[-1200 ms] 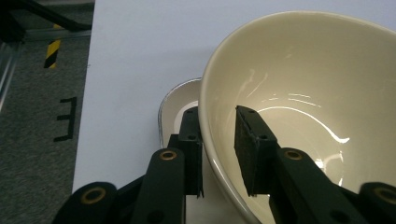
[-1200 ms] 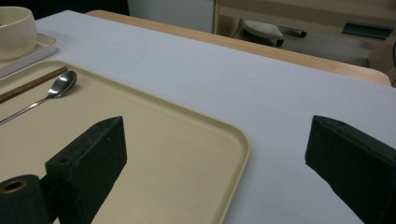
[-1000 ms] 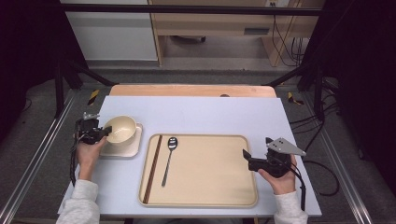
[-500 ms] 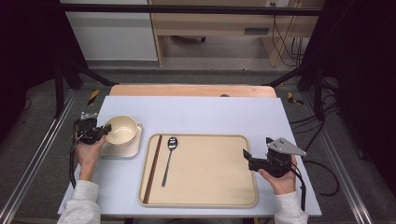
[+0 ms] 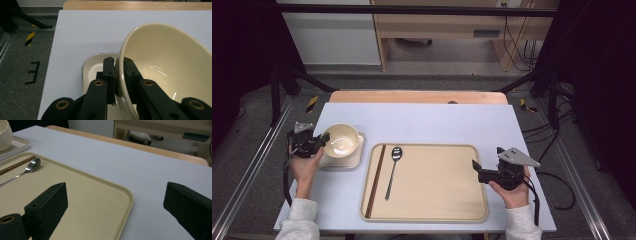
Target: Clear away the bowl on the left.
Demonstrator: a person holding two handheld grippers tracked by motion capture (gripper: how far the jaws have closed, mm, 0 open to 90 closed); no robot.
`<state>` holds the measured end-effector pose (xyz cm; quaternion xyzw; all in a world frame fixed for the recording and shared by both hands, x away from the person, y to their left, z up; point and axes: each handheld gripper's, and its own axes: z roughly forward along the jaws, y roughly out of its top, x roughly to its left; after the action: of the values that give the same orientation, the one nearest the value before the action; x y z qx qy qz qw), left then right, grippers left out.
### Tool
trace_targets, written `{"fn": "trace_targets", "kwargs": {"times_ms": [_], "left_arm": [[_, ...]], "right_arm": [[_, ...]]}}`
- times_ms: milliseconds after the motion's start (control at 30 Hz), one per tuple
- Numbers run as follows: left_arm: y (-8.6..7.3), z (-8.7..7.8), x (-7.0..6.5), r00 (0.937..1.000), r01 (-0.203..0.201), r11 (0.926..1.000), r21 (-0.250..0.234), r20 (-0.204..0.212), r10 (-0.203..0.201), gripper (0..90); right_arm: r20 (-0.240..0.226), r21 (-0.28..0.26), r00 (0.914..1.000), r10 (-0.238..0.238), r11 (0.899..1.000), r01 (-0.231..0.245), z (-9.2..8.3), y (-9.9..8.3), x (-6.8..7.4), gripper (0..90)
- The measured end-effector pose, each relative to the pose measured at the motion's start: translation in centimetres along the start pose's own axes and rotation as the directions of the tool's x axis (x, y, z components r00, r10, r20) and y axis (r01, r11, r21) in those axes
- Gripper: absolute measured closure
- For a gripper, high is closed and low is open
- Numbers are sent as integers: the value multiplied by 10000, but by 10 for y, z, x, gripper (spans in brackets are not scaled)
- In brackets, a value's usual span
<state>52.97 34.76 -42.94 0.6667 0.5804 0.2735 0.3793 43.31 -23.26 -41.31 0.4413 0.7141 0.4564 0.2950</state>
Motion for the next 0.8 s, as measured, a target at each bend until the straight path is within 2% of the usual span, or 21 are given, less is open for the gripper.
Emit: {"fn": "trace_targets", "kwargs": {"times_ms": [67, 200, 400, 800], "left_arm": [[0, -3, 0, 10000, -11, 10000, -87, -26, 11, 821], [2, -14, -1, 9997, 118, 9987, -488, 227, -107, 821], [6, -27, -6, 9988, 92, 9958, -909, 487, -48, 821], [18, -52, -28, 9942, -411, 9850, -1676, 908, 570, 821]], "right_arm": [[-22, 14, 10000, -36, 10000, 36, 0, 0, 0, 58], [-10, 28, 10000, -6, 10000, 6, 0, 0, 0, 58], [-29, 95, 10000, -70, 9999, 70, 2, -1, 2, 58], [-23, 30, 10000, -68, 10000, 68, 0, 0, 1, 58]]}}
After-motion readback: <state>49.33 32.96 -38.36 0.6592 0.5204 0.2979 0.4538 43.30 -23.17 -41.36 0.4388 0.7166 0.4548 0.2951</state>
